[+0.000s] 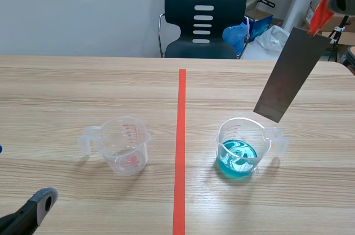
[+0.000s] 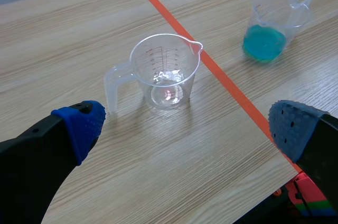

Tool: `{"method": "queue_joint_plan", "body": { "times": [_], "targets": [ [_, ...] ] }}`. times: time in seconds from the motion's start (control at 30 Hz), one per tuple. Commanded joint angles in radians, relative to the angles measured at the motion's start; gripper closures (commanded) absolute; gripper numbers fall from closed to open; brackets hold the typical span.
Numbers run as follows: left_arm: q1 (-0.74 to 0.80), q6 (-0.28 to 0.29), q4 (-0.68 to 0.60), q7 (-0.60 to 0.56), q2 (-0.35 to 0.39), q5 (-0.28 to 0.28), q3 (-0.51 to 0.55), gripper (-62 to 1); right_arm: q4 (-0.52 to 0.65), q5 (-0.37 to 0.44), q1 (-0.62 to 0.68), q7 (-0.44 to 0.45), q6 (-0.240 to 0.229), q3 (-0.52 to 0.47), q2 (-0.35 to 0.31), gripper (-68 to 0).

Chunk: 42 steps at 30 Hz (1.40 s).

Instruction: Do the redox reaction experiment

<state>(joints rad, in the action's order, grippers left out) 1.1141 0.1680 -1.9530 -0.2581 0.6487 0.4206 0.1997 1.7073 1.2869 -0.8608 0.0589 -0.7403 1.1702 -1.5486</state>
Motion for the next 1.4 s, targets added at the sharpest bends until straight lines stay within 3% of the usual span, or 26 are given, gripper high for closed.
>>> {"method": "queue_joint_plan", "body": {
  "times": [0.0,1.37],
  "targets": [
    [0.002,0.002,-0.018,-0.014,-0.005,0.006,0.003,-62.3,0.002,0.014,-0.018,0.018,-0.005,-0.04,-0.01,-0.9],
    [0.001,0.002,-0.018,-0.014,-0.005,0.006,0.003,-62.3,0.002,-0.053,-0.018,0.037,-0.005,-0.05,0.031,-0.9]
  ]
}}
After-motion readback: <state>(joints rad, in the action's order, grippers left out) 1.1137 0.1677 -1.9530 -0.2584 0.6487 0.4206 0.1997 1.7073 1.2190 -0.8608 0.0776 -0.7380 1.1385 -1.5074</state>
